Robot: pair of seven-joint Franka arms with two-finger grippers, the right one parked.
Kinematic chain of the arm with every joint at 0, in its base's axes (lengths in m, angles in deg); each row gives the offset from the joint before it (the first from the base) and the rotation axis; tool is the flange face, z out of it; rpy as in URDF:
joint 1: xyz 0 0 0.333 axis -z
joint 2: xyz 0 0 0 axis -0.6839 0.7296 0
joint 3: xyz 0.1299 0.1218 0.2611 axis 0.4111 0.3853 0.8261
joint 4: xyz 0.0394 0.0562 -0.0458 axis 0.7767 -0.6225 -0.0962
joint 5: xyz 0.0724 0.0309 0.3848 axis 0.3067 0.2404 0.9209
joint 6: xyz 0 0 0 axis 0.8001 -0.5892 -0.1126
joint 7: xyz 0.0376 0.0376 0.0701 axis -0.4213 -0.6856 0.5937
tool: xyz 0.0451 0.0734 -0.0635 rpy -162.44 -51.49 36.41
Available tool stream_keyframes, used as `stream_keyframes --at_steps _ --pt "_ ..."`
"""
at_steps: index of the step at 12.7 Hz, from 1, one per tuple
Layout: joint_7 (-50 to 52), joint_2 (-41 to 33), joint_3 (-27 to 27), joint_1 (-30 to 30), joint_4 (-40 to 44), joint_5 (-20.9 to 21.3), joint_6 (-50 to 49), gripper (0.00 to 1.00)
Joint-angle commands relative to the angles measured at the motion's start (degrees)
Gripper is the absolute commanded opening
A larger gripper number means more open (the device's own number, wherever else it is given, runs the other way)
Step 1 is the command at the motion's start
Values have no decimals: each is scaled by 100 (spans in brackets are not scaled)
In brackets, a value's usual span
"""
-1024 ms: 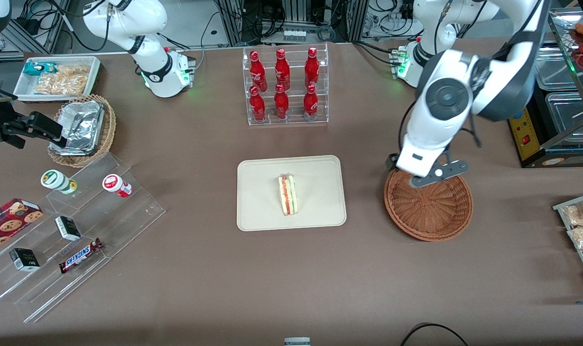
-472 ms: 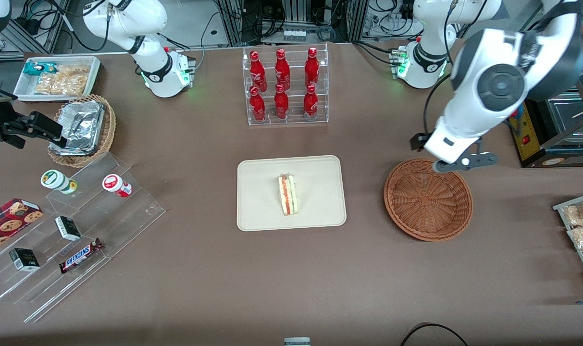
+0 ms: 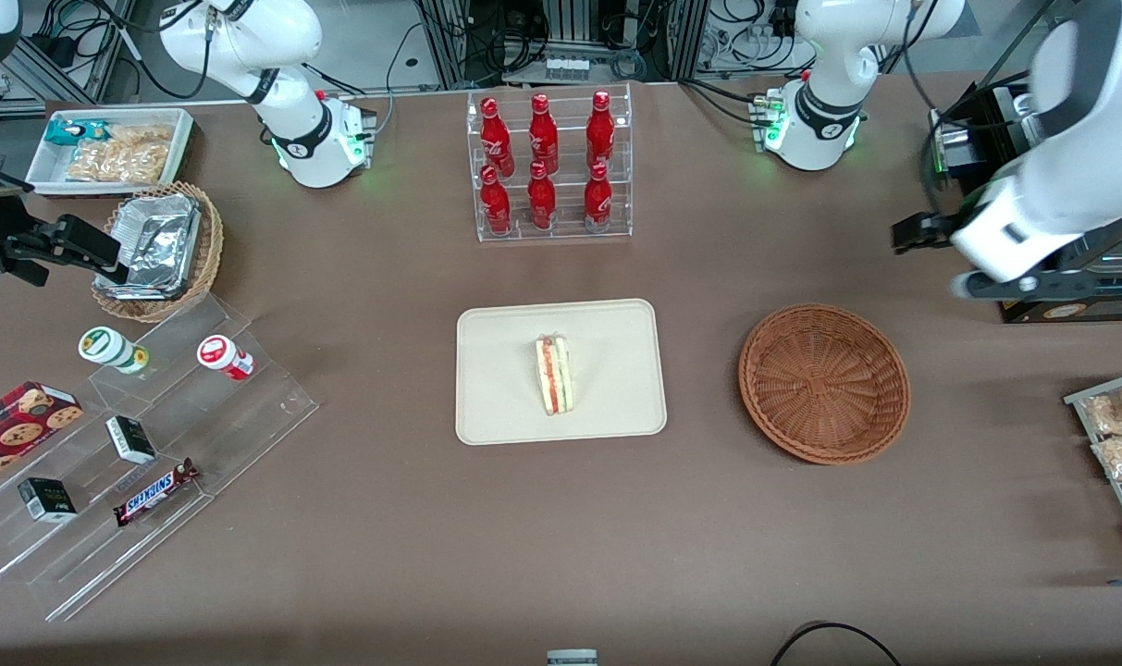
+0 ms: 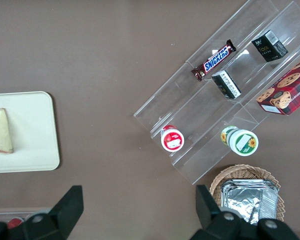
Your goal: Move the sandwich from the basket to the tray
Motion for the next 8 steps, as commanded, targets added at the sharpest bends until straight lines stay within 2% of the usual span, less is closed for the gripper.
stream_keyframes --at_steps 1,8 --pt "-159 -43 147 2 288 -93 -104 100" --pt "-467 -95 419 37 289 -128 643 100"
